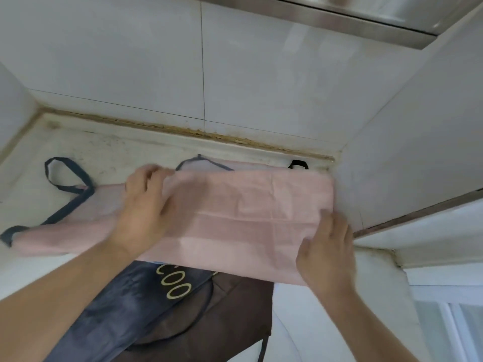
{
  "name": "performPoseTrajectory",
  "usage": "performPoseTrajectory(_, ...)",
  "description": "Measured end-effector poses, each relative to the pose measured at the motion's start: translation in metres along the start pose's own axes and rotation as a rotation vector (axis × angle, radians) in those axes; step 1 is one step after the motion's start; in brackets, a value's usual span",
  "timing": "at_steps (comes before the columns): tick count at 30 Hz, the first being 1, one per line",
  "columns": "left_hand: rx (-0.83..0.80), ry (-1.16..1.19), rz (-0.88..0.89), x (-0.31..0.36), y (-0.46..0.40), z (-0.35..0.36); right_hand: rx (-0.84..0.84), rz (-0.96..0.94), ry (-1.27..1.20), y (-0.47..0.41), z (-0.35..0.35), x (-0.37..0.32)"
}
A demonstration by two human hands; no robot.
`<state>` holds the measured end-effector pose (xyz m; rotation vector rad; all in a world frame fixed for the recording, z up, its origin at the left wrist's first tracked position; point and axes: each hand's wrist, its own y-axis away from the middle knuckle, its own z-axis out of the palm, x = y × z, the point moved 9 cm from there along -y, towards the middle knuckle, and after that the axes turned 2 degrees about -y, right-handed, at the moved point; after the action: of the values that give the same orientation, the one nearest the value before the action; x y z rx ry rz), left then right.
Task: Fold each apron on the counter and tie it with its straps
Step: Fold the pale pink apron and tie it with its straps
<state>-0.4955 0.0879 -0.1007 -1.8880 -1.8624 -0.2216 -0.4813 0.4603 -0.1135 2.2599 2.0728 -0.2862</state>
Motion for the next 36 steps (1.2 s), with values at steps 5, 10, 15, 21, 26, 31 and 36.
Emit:
performPoseTrajectory(5,-0.463,-0.049,0.273,0.008,0.090,0.045,-0.477,-0.317,-0.022,0.082,0.068,-0.035)
performPoseTrajectory(10,-0.370,-0.392,0.095,-0.035,0.098,0.045,-0.339,-0.304,0.088,0.065,0.066,-0.045)
performPoseTrajectory(15,-0.452,-0.541,0.046,-0.064,0.101,0.030,-0.271,-0.402,0.183,0.070,0.041,-0.054)
performPoseTrajectory(21,-0.894,-0.350,0.137,-0.040,0.146,0.009,-0.428,-0.388,0.092,0.132,0.022,-0.036)
performPoseTrajectory(26,-1.437,-0.145,-0.107,-0.041,0.222,0.001,-0.984,-0.286,0.255,0.213,0.038,-0.023)
performPoseTrajectory(31,-1.039,0.053,-0.216,-0.058,0.205,0.029,-1.002,-0.194,0.206,0.188,0.051,-0.027)
performPoseTrajectory(36,-0.539,0.145,-0.410,-0.084,0.154,0.046,-0.477,-0.231,-0.077,0.102,0.037,-0.056)
